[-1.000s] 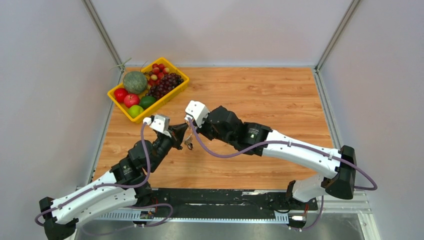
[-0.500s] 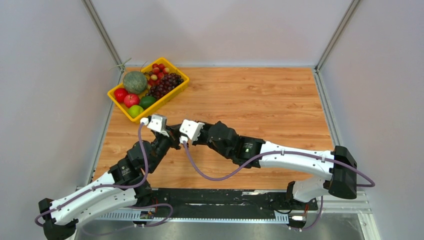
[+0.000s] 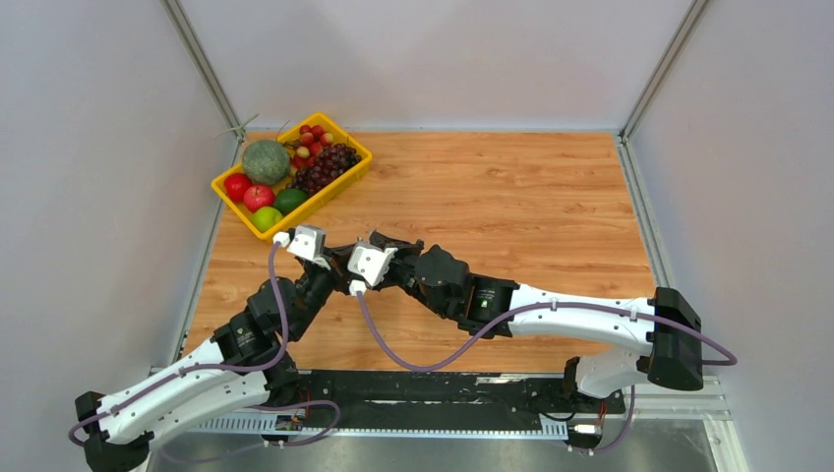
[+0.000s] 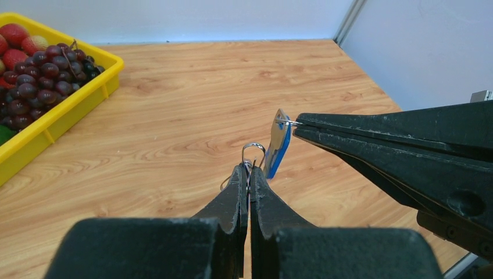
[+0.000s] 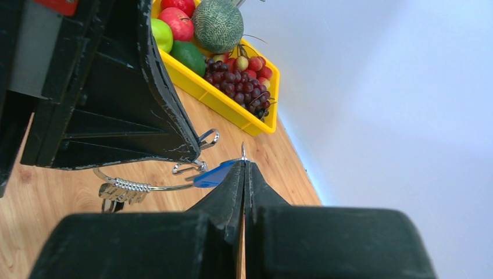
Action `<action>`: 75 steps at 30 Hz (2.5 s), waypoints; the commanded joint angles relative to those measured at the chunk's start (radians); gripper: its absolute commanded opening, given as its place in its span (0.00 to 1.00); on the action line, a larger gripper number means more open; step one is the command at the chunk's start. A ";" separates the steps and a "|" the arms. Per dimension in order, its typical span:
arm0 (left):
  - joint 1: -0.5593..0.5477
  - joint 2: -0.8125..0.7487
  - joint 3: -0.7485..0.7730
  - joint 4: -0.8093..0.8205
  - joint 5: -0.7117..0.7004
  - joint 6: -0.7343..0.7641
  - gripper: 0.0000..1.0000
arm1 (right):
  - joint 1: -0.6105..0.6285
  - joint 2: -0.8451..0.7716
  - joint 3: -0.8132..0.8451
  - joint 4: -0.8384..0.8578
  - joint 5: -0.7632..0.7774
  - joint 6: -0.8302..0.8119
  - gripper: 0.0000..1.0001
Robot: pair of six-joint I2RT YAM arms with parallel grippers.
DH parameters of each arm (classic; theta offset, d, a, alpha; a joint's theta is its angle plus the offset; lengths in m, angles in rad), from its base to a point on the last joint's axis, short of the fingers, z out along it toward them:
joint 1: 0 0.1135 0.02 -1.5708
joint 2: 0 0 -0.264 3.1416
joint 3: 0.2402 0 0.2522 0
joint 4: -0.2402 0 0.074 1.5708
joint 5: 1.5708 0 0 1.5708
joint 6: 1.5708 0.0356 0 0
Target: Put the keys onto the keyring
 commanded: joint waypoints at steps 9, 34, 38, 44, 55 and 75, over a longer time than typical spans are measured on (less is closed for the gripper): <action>-0.003 -0.031 0.035 0.040 0.004 -0.013 0.00 | 0.017 0.041 0.007 0.053 0.076 -0.037 0.00; -0.004 -0.040 0.034 0.032 -0.012 -0.015 0.00 | 0.070 0.085 0.047 0.054 0.098 -0.056 0.00; -0.004 -0.039 0.034 0.033 -0.009 -0.015 0.00 | 0.074 0.088 0.049 0.060 0.100 -0.059 0.00; -0.004 -0.036 0.034 0.035 -0.005 -0.015 0.00 | 0.077 0.086 0.052 0.078 0.095 -0.063 0.00; -0.003 -0.021 0.038 0.035 -0.001 -0.015 0.00 | 0.095 0.095 0.071 0.100 0.082 -0.063 0.00; -0.004 -0.036 0.034 0.039 0.017 -0.012 0.00 | 0.097 0.114 0.084 0.147 0.130 -0.116 0.00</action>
